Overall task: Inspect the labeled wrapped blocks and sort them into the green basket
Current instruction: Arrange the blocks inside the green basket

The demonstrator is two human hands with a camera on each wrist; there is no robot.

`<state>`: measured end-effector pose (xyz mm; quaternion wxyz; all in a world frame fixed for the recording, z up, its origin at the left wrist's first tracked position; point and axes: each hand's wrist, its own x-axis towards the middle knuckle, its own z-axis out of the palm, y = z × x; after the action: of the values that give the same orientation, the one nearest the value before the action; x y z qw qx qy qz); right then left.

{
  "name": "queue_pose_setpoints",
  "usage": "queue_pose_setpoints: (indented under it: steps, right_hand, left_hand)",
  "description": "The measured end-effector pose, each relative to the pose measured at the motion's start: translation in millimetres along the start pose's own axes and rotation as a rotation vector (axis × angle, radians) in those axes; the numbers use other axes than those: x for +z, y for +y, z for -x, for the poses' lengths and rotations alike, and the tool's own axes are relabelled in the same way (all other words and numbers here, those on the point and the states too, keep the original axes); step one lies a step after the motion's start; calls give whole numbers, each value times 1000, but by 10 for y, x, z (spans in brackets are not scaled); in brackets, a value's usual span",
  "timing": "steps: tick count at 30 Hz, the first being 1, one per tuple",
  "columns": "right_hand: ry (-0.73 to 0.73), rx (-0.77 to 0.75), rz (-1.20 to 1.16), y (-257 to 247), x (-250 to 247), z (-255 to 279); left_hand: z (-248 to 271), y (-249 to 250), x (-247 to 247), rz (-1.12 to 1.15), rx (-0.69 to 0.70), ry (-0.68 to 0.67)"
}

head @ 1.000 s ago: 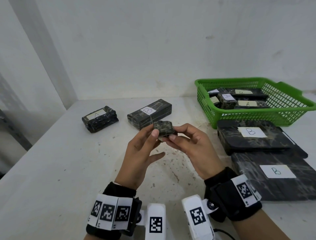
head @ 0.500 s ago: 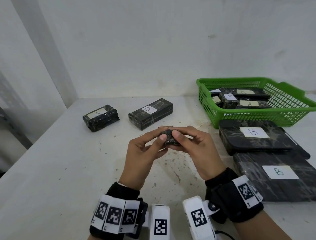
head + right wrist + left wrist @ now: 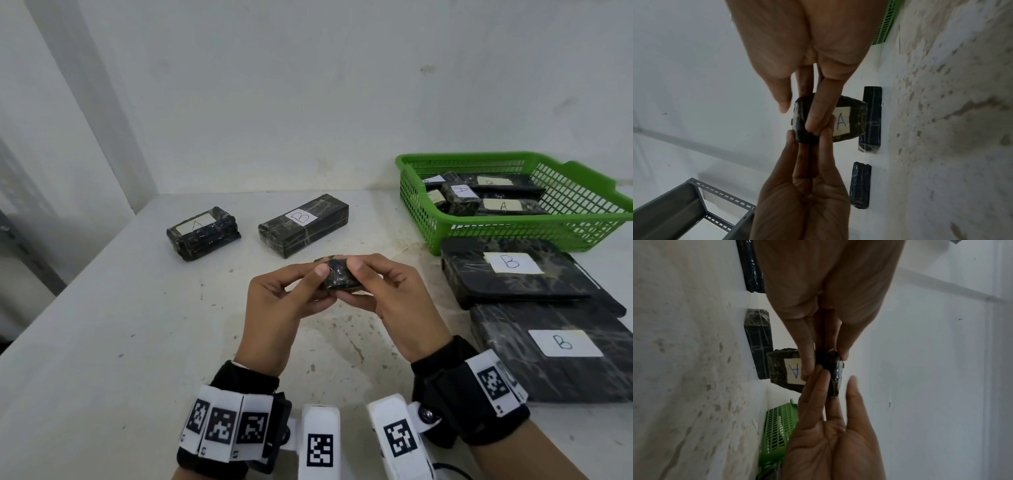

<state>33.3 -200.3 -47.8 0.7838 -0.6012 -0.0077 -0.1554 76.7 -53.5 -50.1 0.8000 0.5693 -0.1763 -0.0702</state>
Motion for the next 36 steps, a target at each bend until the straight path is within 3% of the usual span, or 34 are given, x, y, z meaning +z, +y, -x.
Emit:
queue_pose_setpoints:
  steps: [7, 12, 18, 29, 36]
  right_hand:
    - [22, -20, -17, 29, -23, -3]
    - [19, -1, 13, 20, 7, 10]
    - [101, -39, -8, -5, -14, -6]
    - [21, -7, 4, 2, -38, -10]
    - [33, 56, 65, -68, -17, -15]
  left_hand:
    - [2, 36, 4, 21, -36, -44]
    - [-1, 18, -11, 27, -40, -4]
    - [16, 35, 20, 23, -67, -87]
    - [10, 63, 13, 27, -90, -57]
    - [21, 27, 79, 3, -86, 61]
